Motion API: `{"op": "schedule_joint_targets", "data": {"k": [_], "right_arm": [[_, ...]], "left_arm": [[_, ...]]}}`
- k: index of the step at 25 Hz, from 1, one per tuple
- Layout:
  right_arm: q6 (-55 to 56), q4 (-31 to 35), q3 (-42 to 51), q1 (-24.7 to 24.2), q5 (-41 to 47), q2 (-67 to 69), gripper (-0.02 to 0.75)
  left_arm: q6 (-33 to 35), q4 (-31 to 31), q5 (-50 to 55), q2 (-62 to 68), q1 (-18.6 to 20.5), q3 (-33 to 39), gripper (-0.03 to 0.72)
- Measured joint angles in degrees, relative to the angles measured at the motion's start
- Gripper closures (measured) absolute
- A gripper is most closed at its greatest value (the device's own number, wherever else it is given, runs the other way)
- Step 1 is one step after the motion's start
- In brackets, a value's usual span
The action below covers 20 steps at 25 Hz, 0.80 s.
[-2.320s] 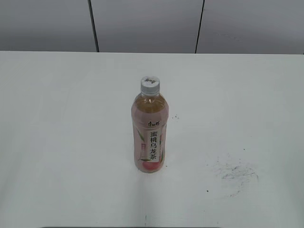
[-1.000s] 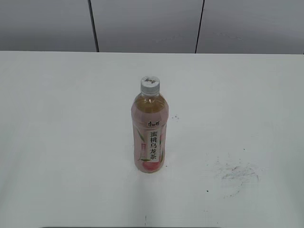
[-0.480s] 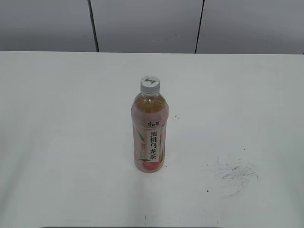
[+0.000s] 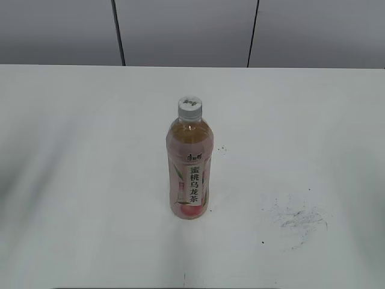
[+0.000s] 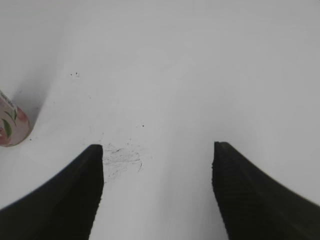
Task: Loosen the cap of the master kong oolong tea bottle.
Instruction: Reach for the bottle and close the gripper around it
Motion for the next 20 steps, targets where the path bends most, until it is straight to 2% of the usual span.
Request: {"op": "schedule_joint_targets", "data": {"k": [7, 9, 15, 20], "right_arm": [[0.0, 0.17, 0.0, 0.0, -5.38, 5.51, 0.224], [0.0, 0.22, 0.0, 0.0, -6.88, 6.73, 0.224], [0.0, 0.29, 0.0, 0.0, -11.9, 11.1, 0.224], [0.0, 0.29, -0.45, 0.0, -14.53, 13.38, 0.224]], "left_arm": [[5.22, 1.11, -15.42, 18.13, -0.61, 0.13, 0.293], [5.62, 3.21, -19.99, 21.15, -2.41, 0.13, 0.293], [5.95, 12.29, -31.03, 31.53, -12.59, 0.13, 0.293], [2.67, 13.04, -39.86, 40.74, -14.42, 1.37, 0.293]]}}
